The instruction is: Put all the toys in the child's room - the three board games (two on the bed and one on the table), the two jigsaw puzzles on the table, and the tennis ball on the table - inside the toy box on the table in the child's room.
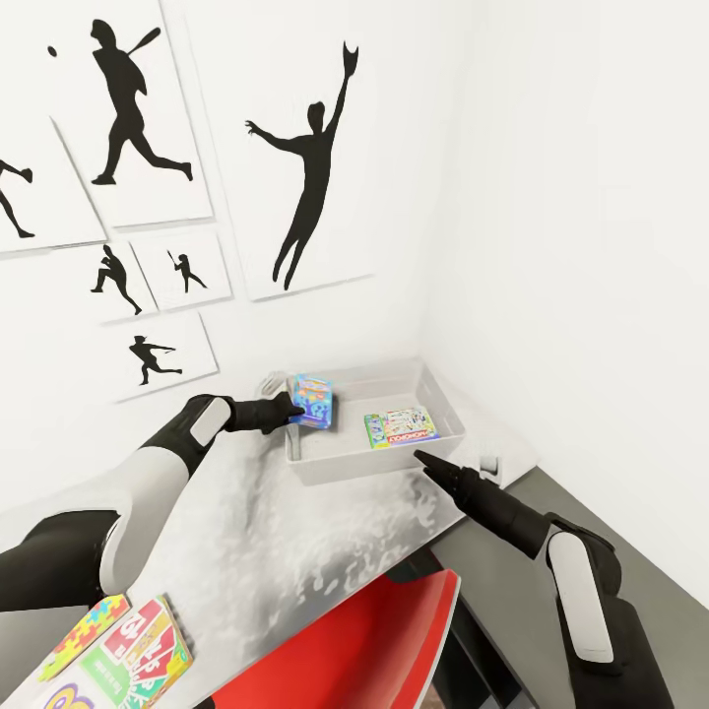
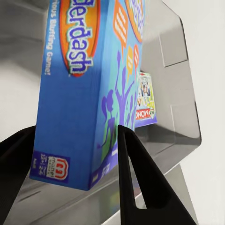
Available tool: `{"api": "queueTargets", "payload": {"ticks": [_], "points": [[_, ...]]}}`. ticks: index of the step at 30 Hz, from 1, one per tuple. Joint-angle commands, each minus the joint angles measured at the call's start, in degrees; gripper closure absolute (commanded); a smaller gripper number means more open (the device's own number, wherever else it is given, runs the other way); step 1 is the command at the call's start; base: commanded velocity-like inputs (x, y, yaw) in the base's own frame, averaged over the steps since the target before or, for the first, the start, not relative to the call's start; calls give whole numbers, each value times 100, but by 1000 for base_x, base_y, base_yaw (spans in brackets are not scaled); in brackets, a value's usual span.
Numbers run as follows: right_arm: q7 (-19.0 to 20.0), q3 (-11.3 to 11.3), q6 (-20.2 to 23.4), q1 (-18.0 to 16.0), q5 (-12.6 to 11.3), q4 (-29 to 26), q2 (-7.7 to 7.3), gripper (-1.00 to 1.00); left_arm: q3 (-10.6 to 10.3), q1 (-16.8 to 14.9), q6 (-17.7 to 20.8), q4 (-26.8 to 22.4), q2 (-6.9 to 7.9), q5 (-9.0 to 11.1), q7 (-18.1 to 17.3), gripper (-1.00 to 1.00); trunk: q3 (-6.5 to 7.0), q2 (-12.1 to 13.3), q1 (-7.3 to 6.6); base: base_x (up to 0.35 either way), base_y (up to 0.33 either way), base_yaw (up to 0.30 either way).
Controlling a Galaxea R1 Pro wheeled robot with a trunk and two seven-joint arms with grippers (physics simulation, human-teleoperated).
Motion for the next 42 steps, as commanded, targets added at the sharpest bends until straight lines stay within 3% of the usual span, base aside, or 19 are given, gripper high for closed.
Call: {"api": "queueTargets", "payload": {"ticks": [1,4,5,42], "points": [[35,-15,30,-7,23,-2,6,-100,11,-5,32,-1,2,7,-14,100,-11,-11,3,0,0,0],[33,-12,27,-7,23,-2,7,-100,12,-5,32,-1,2,7,-17,100,-11,-11,3,0,0,0],[33,-10,27,-7,23,-2,8,-100,12,-5,32,-1,3,7,-18,-100,-11,-11,3,0,0,0],[35,-9,26,-7,30,-2,7,-100,12,-5,16,-9,19,15,-82,-100,-11,-11,3,0,0,0]]}}
